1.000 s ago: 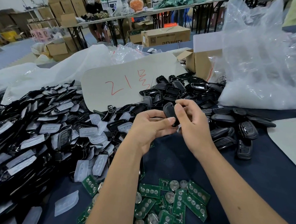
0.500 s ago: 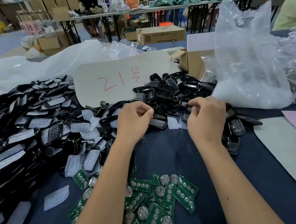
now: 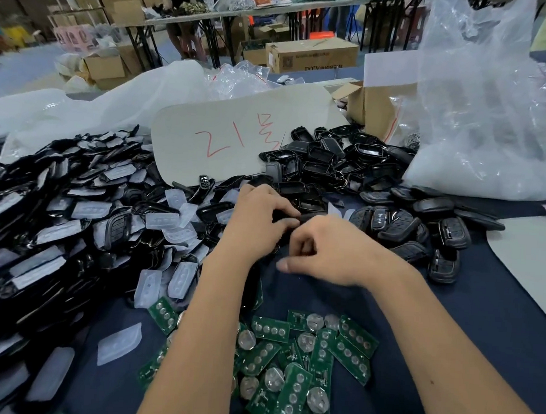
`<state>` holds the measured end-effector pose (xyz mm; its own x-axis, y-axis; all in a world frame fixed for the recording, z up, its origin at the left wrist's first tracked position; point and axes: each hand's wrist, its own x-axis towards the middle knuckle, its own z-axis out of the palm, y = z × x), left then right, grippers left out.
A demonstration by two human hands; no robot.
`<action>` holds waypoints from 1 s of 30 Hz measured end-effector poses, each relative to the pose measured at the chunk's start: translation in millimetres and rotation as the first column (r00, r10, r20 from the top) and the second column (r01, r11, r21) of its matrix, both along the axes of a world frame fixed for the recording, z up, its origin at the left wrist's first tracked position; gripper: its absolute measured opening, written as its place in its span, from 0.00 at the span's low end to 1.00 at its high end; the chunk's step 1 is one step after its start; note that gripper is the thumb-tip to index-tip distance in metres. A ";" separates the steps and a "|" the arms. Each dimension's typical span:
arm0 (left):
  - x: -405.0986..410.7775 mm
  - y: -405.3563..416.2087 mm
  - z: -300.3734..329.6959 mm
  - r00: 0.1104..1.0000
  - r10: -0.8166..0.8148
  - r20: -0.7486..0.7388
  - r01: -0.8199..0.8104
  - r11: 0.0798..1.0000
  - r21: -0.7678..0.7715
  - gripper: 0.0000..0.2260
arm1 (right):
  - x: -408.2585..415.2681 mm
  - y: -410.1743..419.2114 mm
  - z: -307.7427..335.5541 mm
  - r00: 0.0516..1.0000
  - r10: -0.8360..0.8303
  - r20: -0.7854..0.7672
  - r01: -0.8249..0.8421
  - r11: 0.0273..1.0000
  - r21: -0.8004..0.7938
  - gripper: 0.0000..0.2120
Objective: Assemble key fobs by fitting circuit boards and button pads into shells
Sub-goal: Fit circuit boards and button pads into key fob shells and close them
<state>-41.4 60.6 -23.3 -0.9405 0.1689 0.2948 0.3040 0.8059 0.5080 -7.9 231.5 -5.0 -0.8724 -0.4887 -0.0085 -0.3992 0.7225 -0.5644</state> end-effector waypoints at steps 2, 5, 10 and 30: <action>-0.7 -1.0 0.2 0.999 0.033 -0.035 -0.032 0.999 0.018 0.04 | 6.4 0.8 9.8 0.984 0.092 0.152 -0.103 0.993 0.064 0.15; 3.8 -1.9 6.7 0.995 0.085 -0.050 -0.073 0.974 0.214 0.07 | 15.1 -0.8 20.6 0.929 0.212 0.304 -0.269 0.949 0.162 0.15; 4.9 -4.1 15.6 0.965 0.106 0.241 -0.253 0.625 0.738 0.03 | 16.5 -5.6 21.9 0.897 0.275 0.347 -0.366 0.902 0.229 0.10; 8.7 -12.7 22.6 0.873 -0.161 0.459 -0.375 0.380 0.846 0.15 | -13.9 -8.4 -30.1 0.913 -0.145 0.381 0.407 0.381 -0.830 0.09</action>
